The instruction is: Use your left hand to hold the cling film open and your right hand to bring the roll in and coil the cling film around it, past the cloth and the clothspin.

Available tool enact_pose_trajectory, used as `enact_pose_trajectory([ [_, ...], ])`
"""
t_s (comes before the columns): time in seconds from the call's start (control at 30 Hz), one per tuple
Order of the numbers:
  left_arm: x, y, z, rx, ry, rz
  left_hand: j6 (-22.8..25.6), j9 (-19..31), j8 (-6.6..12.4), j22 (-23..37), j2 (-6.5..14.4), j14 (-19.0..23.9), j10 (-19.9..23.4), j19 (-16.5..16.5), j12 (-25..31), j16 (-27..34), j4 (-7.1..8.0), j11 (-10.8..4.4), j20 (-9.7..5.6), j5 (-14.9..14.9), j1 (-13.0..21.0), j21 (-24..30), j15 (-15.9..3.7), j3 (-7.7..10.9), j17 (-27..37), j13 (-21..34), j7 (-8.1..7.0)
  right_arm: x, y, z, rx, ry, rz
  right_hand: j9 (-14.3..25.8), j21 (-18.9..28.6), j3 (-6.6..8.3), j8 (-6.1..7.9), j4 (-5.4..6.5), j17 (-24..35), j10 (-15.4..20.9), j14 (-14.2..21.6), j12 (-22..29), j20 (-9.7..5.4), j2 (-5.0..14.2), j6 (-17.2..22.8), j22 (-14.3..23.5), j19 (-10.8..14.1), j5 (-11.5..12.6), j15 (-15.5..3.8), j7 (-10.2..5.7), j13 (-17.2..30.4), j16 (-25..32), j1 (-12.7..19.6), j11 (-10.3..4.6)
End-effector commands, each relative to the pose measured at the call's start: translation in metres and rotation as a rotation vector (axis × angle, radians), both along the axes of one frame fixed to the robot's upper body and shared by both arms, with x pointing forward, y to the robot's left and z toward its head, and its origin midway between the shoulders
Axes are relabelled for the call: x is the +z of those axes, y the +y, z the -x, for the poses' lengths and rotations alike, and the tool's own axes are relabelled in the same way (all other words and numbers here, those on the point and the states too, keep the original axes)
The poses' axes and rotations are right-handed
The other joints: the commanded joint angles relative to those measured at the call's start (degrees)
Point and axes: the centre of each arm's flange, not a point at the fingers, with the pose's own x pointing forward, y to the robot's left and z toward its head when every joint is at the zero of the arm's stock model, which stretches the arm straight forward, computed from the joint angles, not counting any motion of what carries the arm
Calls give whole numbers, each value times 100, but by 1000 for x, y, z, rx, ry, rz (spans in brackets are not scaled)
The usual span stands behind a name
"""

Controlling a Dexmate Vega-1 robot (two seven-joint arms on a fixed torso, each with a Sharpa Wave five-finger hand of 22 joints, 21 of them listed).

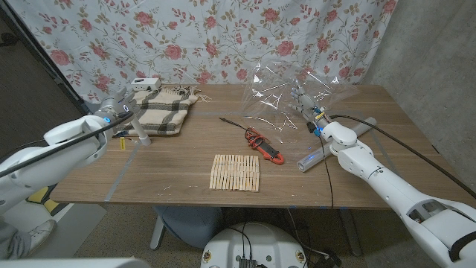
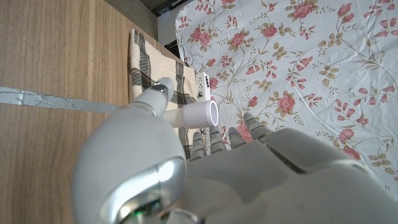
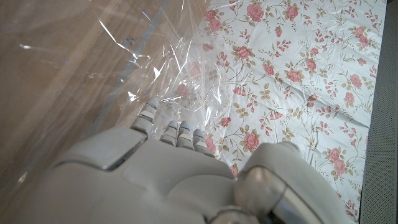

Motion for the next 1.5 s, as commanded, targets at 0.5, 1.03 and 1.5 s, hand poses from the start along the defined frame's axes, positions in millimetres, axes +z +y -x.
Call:
enact_pose_trajectory([
  [0.5, 3, 0, -17, 10, -8, -9, 30, 17, 29, 9, -30, 11, -22, 32, 61, 14, 3, 4, -25, 99, 212, 12, 25, 32, 15, 14, 17, 1, 0, -1, -16, 10, 4, 8, 27, -10, 1, -45, 3, -29, -33, 20, 11, 28, -7, 24, -29, 4, 1, -2, 21, 45, 13, 7],
  [1.03, 7, 4, -21, 28, -15, 10, 344, 22, 121, 13, -112, 164, 117, 109, 121, 50, 42, -12, -72, 124, 281, 25, -21, -70, 13, 13, 44, 4, 1, -6, -17, 14, 5, 8, 27, -7, 0, -48, 3, -32, -37, 20, 20, 33, -9, 24, -31, 3, 3, -6, 21, 45, 12, 3],
  [1.5, 12, 4, -28, 42, -20, 14, 518, 26, 144, 14, -171, 296, 265, 142, 173, 65, 89, -12, -121, 126, 257, 20, -69, -188, 16, 13, 42, 4, 4, -12, -7, 16, 7, 8, 28, -7, 1, -53, 3, -33, -40, 20, 21, 35, -7, 24, -30, 1, 3, -5, 21, 45, 9, 14],
])
